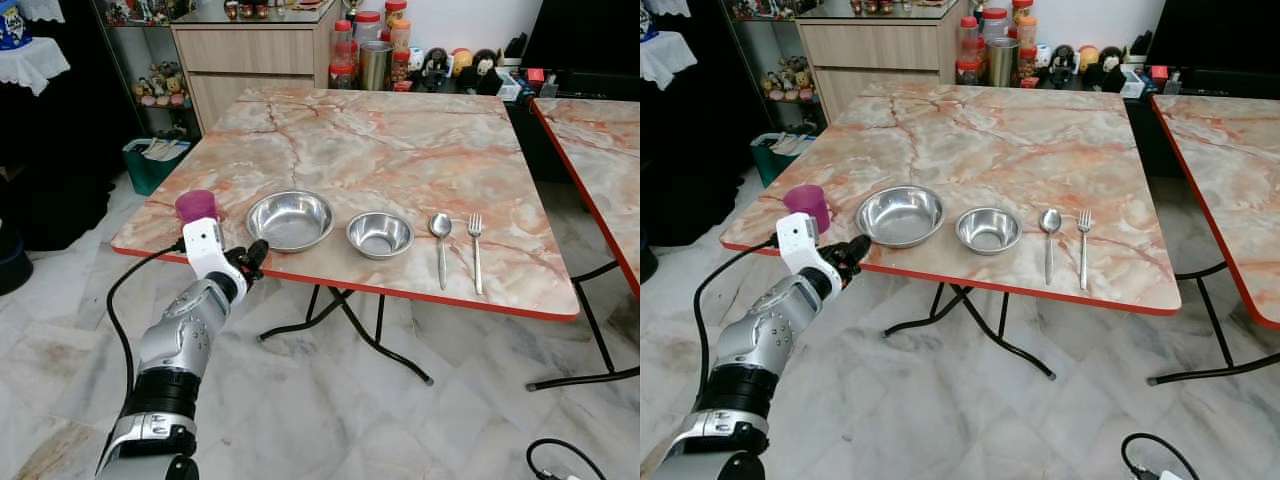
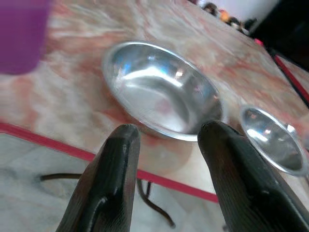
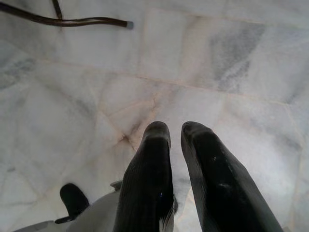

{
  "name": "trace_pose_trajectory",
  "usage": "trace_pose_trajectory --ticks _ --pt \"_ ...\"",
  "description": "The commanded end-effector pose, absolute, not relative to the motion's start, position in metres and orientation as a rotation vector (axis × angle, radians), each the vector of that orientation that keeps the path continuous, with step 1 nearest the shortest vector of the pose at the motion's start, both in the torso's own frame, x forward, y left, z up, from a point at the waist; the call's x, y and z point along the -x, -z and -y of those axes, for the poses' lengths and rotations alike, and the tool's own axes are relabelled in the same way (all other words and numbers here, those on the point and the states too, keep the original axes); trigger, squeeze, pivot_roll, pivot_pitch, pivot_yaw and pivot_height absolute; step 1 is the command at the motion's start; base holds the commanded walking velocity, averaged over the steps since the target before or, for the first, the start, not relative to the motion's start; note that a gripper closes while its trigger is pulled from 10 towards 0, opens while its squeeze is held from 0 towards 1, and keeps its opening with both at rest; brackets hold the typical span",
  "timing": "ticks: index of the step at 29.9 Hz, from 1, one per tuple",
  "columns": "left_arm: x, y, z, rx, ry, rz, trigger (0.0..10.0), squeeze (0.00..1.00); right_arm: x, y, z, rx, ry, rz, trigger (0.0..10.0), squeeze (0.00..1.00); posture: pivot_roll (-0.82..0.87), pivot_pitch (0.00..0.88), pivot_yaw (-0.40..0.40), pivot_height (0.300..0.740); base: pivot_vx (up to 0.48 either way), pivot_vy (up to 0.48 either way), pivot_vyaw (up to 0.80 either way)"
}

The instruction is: Setting the table

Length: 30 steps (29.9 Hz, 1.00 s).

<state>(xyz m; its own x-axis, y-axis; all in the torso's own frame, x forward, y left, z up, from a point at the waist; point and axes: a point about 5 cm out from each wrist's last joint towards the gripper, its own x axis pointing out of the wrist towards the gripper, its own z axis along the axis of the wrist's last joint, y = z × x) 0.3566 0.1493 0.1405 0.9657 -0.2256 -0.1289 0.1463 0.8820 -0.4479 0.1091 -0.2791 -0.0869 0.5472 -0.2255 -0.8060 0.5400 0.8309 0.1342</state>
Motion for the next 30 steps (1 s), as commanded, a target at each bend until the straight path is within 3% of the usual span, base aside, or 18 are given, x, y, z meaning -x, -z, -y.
trace_pose_trajectory --ticks 1,30 --pt "-0.3570 -0.1401 -0.1553 0.448 0.173 -0.176 10.0 0.00 -0.1093 0.0866 0.2800 -0.403 0.478 -0.878 10.0 0.00 0.10 0.004 0.031 0.740 0.240 0.000 0.00" --pt "-0.3566 -0.1449 -0.1582 0.419 0.183 -0.137 10.0 0.00 -0.1096 0.0863 0.2804 -0.405 0.479 -0.876 10.0 0.00 0.11 0.003 0.026 0.740 0.234 0.000 -0.01"
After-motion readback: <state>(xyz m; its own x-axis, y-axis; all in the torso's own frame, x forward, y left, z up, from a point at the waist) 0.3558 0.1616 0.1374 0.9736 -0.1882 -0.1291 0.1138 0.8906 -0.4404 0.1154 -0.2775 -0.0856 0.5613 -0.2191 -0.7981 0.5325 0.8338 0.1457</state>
